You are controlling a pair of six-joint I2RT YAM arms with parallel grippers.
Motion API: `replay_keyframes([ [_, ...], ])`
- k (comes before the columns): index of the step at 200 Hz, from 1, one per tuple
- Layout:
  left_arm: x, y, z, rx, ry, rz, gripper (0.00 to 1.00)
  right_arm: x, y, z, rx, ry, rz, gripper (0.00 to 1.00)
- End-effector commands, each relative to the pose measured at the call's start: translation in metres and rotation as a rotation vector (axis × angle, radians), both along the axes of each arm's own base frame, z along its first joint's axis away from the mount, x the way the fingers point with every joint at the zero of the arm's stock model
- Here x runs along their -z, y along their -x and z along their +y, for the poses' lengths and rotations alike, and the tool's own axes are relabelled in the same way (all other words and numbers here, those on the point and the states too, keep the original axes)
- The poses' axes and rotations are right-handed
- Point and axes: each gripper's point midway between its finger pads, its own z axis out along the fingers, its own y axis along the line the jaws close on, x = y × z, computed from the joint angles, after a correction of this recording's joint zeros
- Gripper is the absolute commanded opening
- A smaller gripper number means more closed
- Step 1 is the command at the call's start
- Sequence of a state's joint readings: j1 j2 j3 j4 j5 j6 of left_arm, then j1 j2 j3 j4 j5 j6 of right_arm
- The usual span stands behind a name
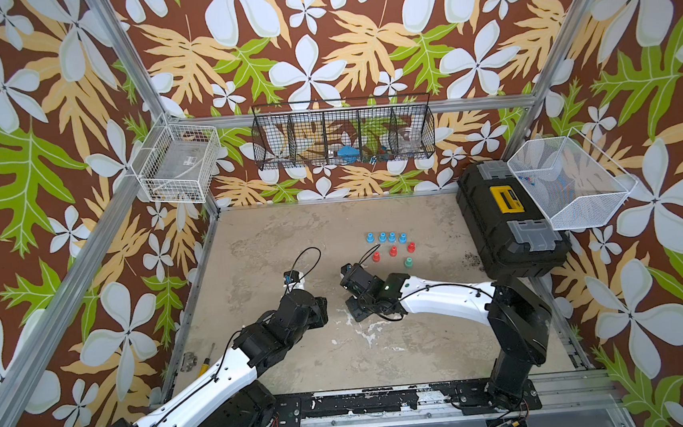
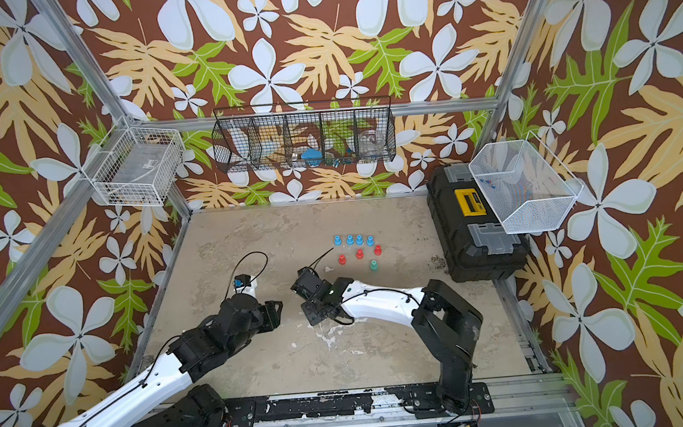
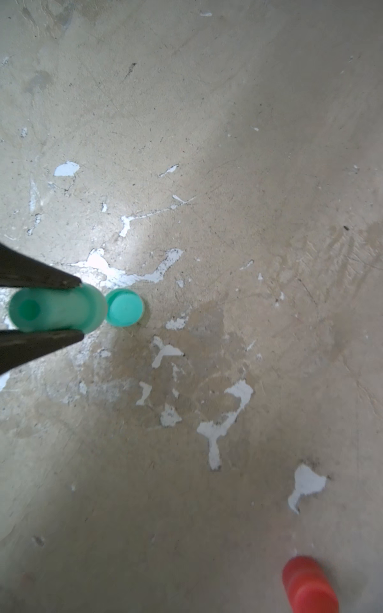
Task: Close the stamp cap
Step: Close the cover of the stamp.
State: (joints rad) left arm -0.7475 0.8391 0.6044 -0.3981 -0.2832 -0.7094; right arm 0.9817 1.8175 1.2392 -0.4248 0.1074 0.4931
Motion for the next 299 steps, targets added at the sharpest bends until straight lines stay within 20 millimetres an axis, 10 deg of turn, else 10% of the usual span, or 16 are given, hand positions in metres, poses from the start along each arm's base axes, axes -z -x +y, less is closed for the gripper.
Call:
replay_keyframes([
  [1, 0.003, 0.003, 0.006, -0.013, -0.011, 0.01, 0.6, 0.006, 0.001, 0.004, -0.002, 0.021, 0.012, 0.09],
  [299, 0.004, 0.001, 0.012, -0.025, -0.007, 0.005, 0.6, 0.034, -0.007, 0.005, 0.013, 0.075, 0.013, 0.09],
])
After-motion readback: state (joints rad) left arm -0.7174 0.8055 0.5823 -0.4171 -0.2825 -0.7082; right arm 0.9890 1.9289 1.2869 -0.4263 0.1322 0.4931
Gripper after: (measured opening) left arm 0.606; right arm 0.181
